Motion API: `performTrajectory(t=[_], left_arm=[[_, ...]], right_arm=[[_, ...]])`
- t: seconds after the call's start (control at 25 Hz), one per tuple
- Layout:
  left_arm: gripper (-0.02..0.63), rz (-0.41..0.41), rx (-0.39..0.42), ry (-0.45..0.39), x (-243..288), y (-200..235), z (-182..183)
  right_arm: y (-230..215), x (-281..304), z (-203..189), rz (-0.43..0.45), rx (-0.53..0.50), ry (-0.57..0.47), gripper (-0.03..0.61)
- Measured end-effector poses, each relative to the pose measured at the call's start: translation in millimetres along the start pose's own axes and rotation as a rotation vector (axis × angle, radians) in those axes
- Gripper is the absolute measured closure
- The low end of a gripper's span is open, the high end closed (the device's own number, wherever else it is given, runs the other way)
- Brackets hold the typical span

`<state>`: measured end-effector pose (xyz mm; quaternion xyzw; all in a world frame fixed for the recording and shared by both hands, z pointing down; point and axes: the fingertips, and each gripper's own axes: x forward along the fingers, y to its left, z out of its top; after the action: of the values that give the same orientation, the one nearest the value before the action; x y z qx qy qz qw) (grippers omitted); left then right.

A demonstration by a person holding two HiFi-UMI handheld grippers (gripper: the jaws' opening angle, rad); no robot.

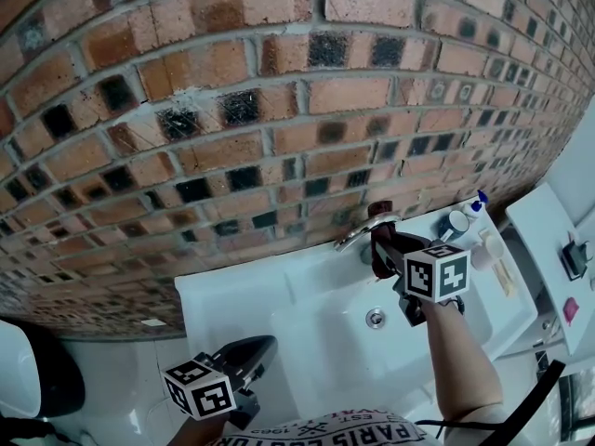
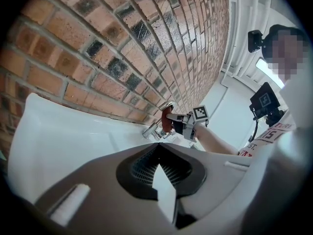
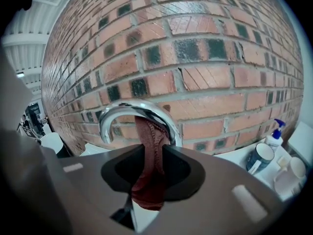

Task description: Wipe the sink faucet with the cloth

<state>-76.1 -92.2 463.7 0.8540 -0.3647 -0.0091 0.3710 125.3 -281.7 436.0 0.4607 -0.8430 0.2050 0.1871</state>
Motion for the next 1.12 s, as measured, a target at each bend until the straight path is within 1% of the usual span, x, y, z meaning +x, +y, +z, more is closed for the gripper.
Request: performTrajectory(t=[0.24,0.36,0.48,0.6,0.76,1.0,1.12], left_arm=[[0.607,-0.005,-0.006,-0.005,-1.5,0.2,-0.5],[0.607,-0.005,-0.008,-0.012,-2.9,0.9,-0.1],[0.607,-0.009,-0.014,-0.015,-3.5,1.5,-1.2],[0.607,-0.012,-0.019,-0.01,-3.4,3.2,-3.7],[0.608,-0.017,-0.022,-0.009,-2.5,3.8,-4.7],[0.607,-0.016,-0.011,-0.019,-4.9,1.3,0.9],[0.607,-0.019,0.0,-0.025,-5.1,-4.9,2.3]], right_arm=[[32.1,-9.7,14.3,0.046,-0.049,-0.035,0.485],[45.3,-9.8,15.3,0.064,-0.055,-0.042,0.485],[56.4,-9.1,10.3,0.078,-0.055,-0.039,0.485],[65.8,-3.3,0.2,0.092,-0.07,-0.015,0.485],[67.8,2.8,-8.5,0.096,-0.075,0.007,0.485],[65.1,-15.3,-8.7,0.098,-0.058,-0.002,0.485],[72.8,-37.2,-23.8,0.163,-0.002,-0.022,0.485]])
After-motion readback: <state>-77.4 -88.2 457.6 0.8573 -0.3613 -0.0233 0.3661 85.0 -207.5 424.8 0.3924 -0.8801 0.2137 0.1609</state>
